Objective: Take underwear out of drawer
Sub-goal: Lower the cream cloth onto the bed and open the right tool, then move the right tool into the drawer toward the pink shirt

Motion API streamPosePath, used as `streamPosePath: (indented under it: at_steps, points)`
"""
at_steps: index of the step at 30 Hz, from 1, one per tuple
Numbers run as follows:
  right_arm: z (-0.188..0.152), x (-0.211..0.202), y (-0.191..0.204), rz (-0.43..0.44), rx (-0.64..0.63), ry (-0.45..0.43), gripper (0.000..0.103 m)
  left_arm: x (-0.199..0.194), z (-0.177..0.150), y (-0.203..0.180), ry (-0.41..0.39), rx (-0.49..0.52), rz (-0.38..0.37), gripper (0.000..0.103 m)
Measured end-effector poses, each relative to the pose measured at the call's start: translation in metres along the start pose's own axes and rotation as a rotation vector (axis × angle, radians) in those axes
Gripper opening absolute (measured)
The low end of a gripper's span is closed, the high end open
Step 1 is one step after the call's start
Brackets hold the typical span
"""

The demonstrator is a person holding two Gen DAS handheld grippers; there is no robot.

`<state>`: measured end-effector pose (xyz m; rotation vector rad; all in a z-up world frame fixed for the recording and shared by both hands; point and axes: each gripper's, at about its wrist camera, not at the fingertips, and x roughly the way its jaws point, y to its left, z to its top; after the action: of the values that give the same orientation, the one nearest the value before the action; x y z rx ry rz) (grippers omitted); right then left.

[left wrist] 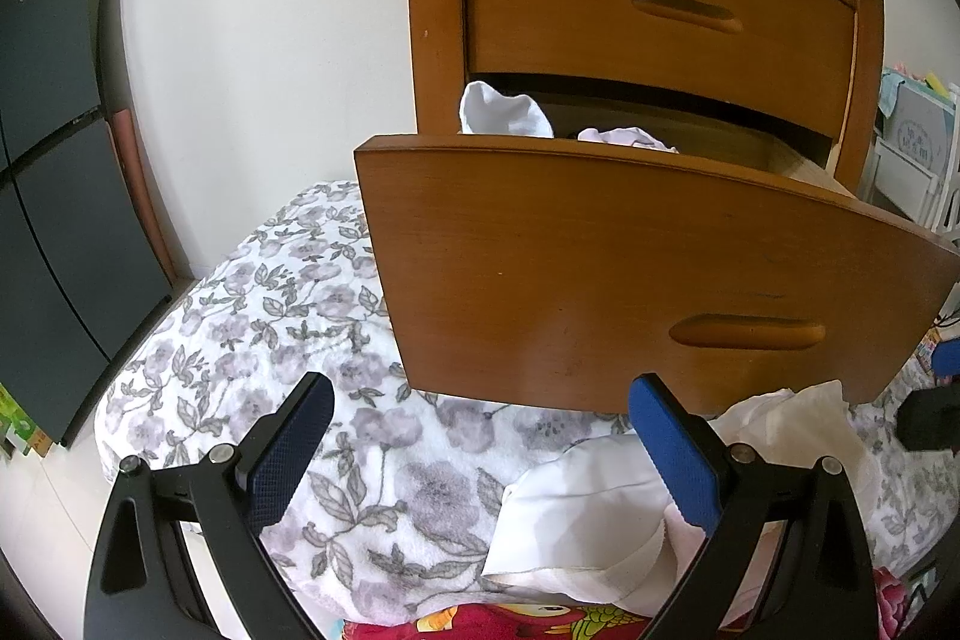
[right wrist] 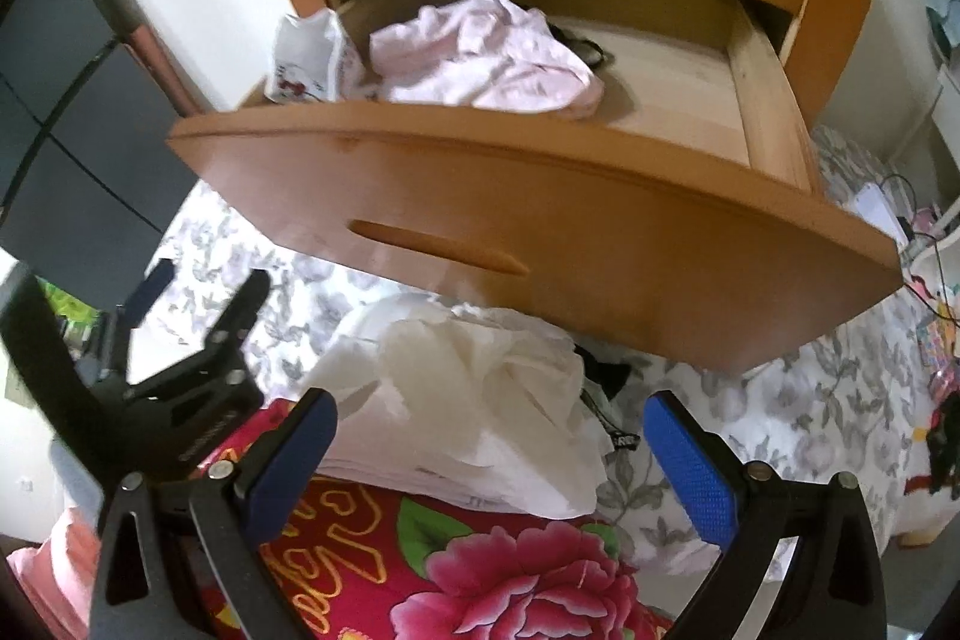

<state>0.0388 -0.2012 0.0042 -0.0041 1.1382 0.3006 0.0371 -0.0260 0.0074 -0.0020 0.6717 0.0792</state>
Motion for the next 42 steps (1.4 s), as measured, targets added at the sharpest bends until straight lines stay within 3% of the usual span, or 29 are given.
streamPosePath:
  at_steps: [5,15,19,27,42]
  points:
    - [0.006,-0.026,0.008,0.023,-0.028,-0.073,0.103,0.0,0.0,0.001,0.003,-0.006,-0.003,0.099]
    - [0.04,-0.083,0.021,-0.023,-0.088,-0.24,0.103,0.004,0.0,0.005,0.02,-0.028,-0.008,0.099]
    - [0.058,-0.09,0.02,-0.027,-0.091,-0.262,0.103,0.002,0.0,0.005,0.014,-0.026,-0.008,0.099]
    - [0.082,-0.073,0.019,-0.029,-0.072,-0.217,0.103,0.0,0.001,0.001,0.004,0.0,-0.005,0.099]
    - [0.146,0.004,0.016,-0.04,-0.013,-0.044,0.103,0.01,0.0,0.004,0.046,-0.017,-0.035,0.099]
